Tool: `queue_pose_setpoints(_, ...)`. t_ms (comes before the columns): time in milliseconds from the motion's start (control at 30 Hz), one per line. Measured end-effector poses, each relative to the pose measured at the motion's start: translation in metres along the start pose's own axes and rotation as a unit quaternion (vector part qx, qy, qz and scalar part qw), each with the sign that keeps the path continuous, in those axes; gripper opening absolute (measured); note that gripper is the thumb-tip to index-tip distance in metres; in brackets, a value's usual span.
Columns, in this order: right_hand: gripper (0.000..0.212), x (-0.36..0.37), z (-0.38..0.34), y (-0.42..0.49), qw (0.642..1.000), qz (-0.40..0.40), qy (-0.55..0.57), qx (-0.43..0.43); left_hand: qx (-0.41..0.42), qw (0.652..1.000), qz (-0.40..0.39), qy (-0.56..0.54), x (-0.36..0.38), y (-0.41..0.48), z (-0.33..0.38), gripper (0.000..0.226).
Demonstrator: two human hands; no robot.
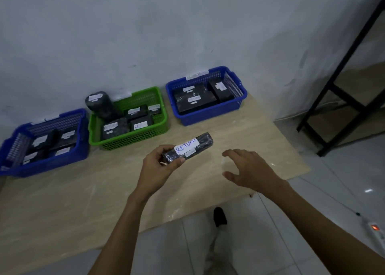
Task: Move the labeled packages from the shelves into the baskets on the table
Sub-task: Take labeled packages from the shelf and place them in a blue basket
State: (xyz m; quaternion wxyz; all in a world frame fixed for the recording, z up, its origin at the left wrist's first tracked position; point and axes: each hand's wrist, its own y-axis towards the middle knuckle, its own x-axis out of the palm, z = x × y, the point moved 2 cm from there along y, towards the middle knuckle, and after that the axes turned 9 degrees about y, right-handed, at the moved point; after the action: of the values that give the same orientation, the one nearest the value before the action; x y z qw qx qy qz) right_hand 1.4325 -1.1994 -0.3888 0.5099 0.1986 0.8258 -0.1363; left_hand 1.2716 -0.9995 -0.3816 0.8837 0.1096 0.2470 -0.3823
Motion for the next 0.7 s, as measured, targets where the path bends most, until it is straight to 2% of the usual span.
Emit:
queue_pose_setpoints(333, 0.057, -0.015, 0.07, 0.134, 0.998, -0.068, 0.001, -0.006, -0.043, 0.999, 0.016, 0.01, 0.042, 0.148, -0.002, 0.033)
queue_pose_setpoints(533, 0.063, -0.017, 0.103, 0.204, 0.998, -0.052, 0.035, 0.006, -0.05, 0.997, 0.0, 0.054, 0.063, 0.228, -0.011, 0.033)
queue_pose_setpoints(700, 0.075, -0.002, 0.125, 0.24, 0.993, -0.116, -0.012, 0.029, -0.056, 0.992, -0.048, 0.102, 0.089, 0.278, -0.025, 0.031)
